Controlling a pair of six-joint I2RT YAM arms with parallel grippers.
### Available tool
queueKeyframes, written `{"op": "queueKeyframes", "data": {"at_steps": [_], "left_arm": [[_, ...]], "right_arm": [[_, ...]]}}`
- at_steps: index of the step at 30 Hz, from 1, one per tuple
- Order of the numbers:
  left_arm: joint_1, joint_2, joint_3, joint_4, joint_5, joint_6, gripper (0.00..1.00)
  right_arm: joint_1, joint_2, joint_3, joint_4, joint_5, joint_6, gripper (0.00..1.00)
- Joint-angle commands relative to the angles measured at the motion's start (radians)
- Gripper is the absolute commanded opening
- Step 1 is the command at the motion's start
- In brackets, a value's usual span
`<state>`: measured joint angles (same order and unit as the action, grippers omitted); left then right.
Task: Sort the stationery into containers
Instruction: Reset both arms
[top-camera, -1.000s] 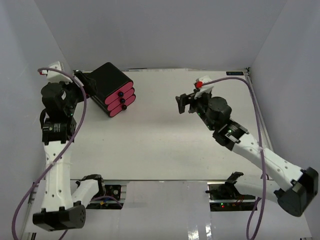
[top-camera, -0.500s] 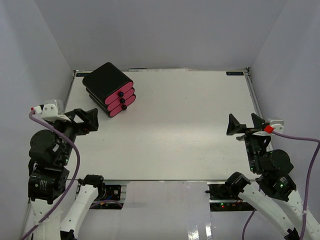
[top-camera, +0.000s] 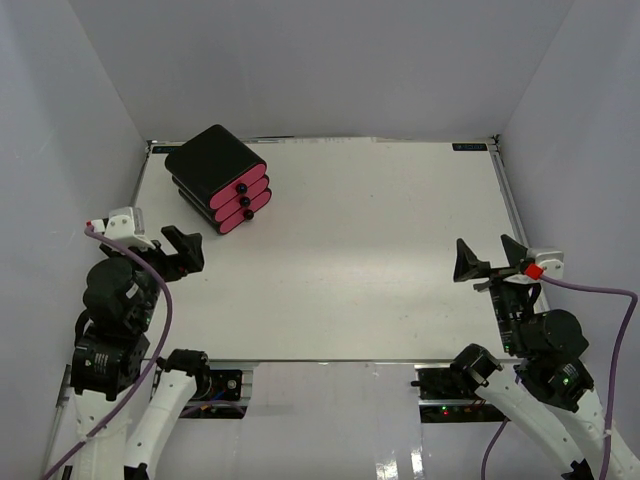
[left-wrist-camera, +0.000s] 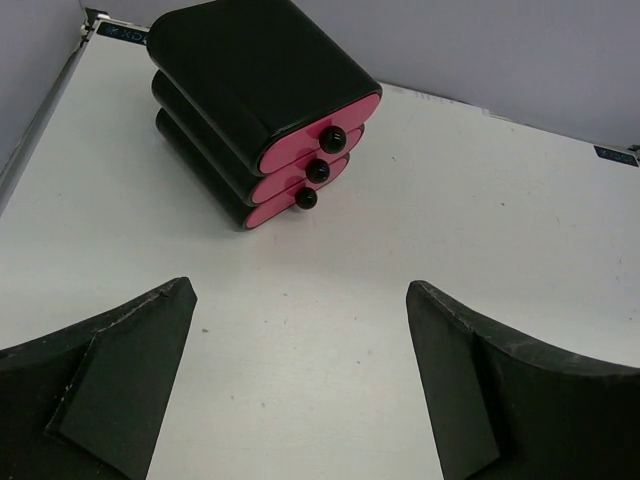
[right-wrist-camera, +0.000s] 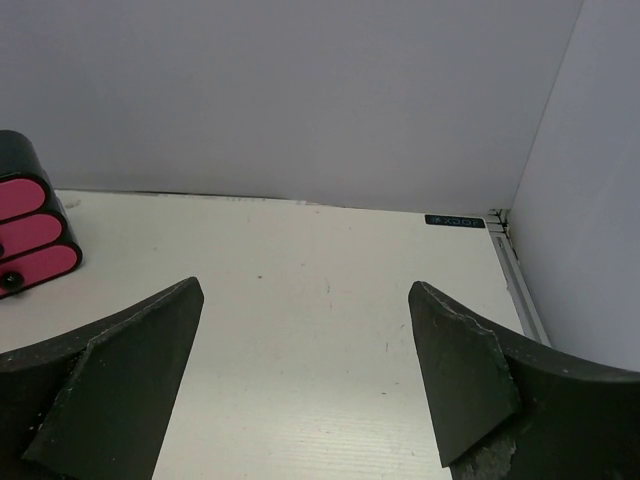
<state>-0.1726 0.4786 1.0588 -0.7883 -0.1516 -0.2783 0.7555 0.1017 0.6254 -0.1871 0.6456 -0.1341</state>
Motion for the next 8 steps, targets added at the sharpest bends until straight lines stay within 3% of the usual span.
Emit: {"op": "queueKeyframes", "data": {"at_steps": [1, 8], "left_arm": [[-0.004, -0.006, -0.013, 0.004, 0.000, -0.016, 0.98], [-0.002, -0.014, -0.040, 0.012, 0.001, -0.044, 0.98]], "right_arm": [[0.001, 0.003, -0.007, 0.002, -0.018, -0.013, 0.90], [0.001, 0.050, -0.013, 0.005, -0.037, -0.002, 0.90]]}}
